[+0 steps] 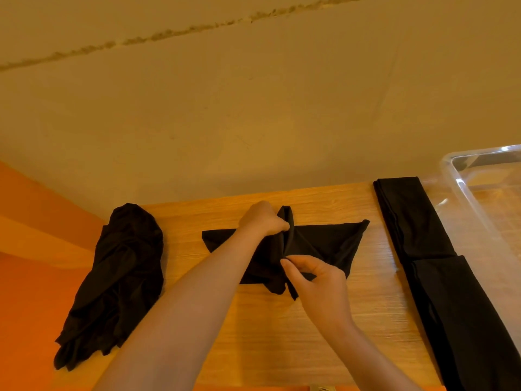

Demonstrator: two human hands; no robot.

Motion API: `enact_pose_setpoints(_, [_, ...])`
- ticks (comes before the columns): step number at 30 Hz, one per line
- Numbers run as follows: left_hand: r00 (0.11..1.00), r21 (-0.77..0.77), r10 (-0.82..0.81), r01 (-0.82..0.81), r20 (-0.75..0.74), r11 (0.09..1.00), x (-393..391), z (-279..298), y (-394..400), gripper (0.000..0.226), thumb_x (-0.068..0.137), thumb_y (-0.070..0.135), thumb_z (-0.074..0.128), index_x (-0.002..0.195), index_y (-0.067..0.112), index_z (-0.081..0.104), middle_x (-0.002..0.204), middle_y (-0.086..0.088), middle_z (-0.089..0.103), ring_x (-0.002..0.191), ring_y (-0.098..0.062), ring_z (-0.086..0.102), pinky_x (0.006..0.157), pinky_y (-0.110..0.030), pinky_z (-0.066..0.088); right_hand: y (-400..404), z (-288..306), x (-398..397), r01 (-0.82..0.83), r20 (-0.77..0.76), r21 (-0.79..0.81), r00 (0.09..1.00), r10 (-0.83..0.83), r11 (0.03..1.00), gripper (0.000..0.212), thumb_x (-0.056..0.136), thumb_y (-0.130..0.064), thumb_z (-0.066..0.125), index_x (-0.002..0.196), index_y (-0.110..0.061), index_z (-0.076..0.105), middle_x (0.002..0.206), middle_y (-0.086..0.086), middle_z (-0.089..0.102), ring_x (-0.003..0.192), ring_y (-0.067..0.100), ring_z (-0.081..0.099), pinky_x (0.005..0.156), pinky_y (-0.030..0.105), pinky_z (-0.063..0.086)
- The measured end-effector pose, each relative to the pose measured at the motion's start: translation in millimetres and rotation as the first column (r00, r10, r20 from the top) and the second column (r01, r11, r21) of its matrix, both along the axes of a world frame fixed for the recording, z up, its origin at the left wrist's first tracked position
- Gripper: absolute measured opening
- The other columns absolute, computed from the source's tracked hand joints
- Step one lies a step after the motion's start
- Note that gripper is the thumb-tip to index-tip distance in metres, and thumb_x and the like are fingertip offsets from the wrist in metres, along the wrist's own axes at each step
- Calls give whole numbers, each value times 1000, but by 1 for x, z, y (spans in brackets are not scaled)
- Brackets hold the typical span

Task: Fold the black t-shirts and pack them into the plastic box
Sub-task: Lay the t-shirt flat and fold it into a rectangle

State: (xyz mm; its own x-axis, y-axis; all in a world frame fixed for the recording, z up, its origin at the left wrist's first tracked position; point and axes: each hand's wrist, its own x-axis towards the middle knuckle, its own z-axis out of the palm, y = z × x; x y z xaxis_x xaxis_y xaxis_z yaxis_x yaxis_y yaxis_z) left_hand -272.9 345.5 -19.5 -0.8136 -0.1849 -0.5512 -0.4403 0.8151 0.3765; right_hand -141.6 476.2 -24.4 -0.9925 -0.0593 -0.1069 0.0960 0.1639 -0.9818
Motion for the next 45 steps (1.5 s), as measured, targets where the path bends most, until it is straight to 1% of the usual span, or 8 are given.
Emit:
enact_pose_setpoints(9, [967,-315,-255,241,-3,918,-47,-16,8,11,86,6,59,91,11,67,85,-1,60,78,-17,59,52,-25,41,12,-11,2,-68,-287,132,952,104,989,21,85,-43,60,95,-30,72,85,-19,69,83,-1,66,70,18,54])
enact_pose_setpoints(13, [957,-194,-285,270,-58,943,-57,-3,-4,12,86,16,64,94,15,72,93,-2,67,83,-17,63,66,-28,49,28,-11,0,-59,-310,141,945,100,988,21,85,-42,60,92,-28,74,84,-19,69,81,1,66,67,19,54])
enact_pose_setpoints(22, [964,109,-175,199,-199,974,-50,89,-36,31,86,0,51,97,18,74,89,7,67,46,-11,56,65,-16,48,68,22,-6,-7,-377,95,925,43,995,37,84,-64,51,96,-34,71,89,-20,69,84,3,67,74,13,51])
enact_pose_setpoints(27, [956,352,-7,115,-292,929,-22,158,-48,23,87,1,54,89,9,74,72,-10,72,42,-12,46,48,-22,40,97,61,-24,100,-549,157,836,3,982,20,83,-41,59,100,-33,64,95,-19,67,83,-3,66,75,9,51])
enact_pose_setpoints(32, [941,399,52,91,-336,912,8,209,-52,17,89,8,56,94,6,72,78,-10,74,50,-13,58,52,-22,39,115,116,-45,214,-634,153,770,-71,965,14,85,-32,67,95,-22,68,94,-23,66,82,-6,64,75,7,48])
enact_pose_setpoints(36, [938,479,144,27,-317,877,33,235,-56,18,91,13,57,99,4,70,85,-13,75,66,-17,69,54,-22,41,118,155,-54,242,-635,209,770,-56,947,19,83,-24,68,88,-42,63,85,-44,60,84,-16,59,77,0,41])
enact_pose_setpoints(40, [931,532,205,-12,-304,847,59,251,-63,18,92,20,61,102,7,69,87,-13,75,78,-22,72,61,-24,44,120,180,-60,163,-580,249,814,12,955,18,84,-20,70,88,-37,66,79,-47,59,85,-19,58,78,-2,40])
enact_pose_setpoints(45, [941,563,136,65,-309,824,91,263,-77,48,69,43,74,102,9,69,92,-13,74,87,-24,72,61,-21,46,120,202,-69,70,-524,264,848,82,962,13,84,-22,70,81,-35,68,74,-39,63,78,-16,61,68,-2,41])
